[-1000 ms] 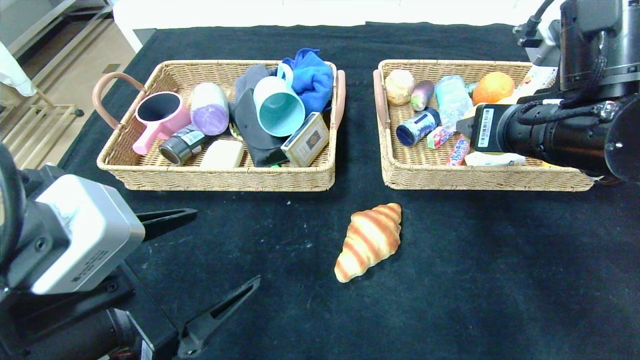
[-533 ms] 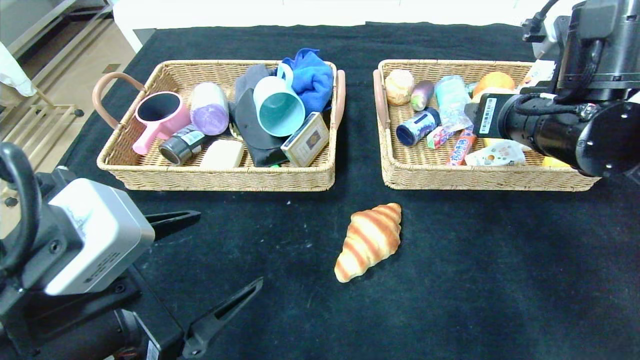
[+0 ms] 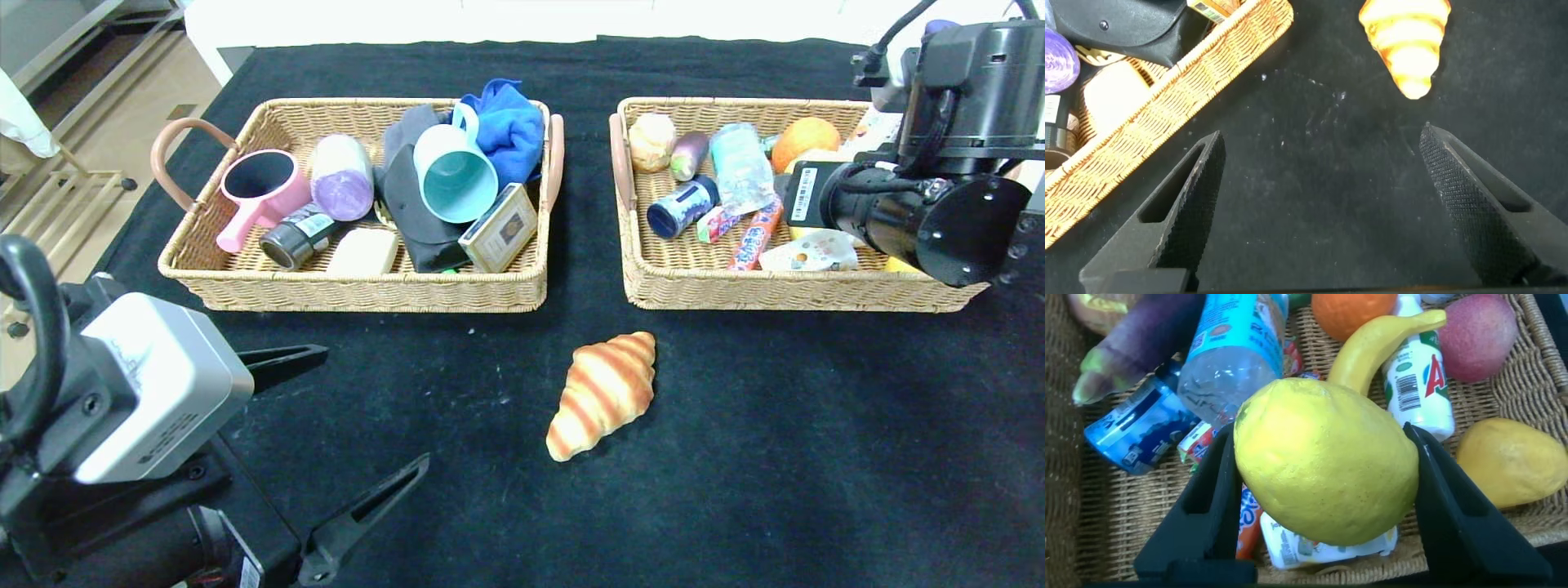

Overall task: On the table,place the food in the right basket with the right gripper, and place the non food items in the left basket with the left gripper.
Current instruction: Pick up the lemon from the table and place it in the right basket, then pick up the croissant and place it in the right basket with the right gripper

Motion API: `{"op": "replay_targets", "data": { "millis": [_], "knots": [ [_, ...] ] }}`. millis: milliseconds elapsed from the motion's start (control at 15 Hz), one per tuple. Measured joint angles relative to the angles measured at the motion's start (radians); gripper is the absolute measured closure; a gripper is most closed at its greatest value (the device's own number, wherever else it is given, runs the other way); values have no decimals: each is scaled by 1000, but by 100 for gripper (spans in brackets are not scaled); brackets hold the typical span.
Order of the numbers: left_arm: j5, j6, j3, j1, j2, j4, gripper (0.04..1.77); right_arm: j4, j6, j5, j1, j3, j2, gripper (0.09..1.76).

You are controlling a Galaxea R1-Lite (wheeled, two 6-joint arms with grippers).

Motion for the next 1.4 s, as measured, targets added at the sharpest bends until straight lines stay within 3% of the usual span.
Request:
{"op": "replay_targets", "data": {
  "millis": [333, 733, 1400],
  "knots": [
    [0, 1, 1, 0, 1, 0, 9, -58, -37, 1, -6, 1, 5, 61],
    [1, 8, 2, -1, 1, 1, 9, -59, -39, 1, -18, 6, 10, 36],
    [1, 13, 9, -1, 8, -1, 9, -37, -39, -15, 26, 17, -34, 20]
  ]
}}
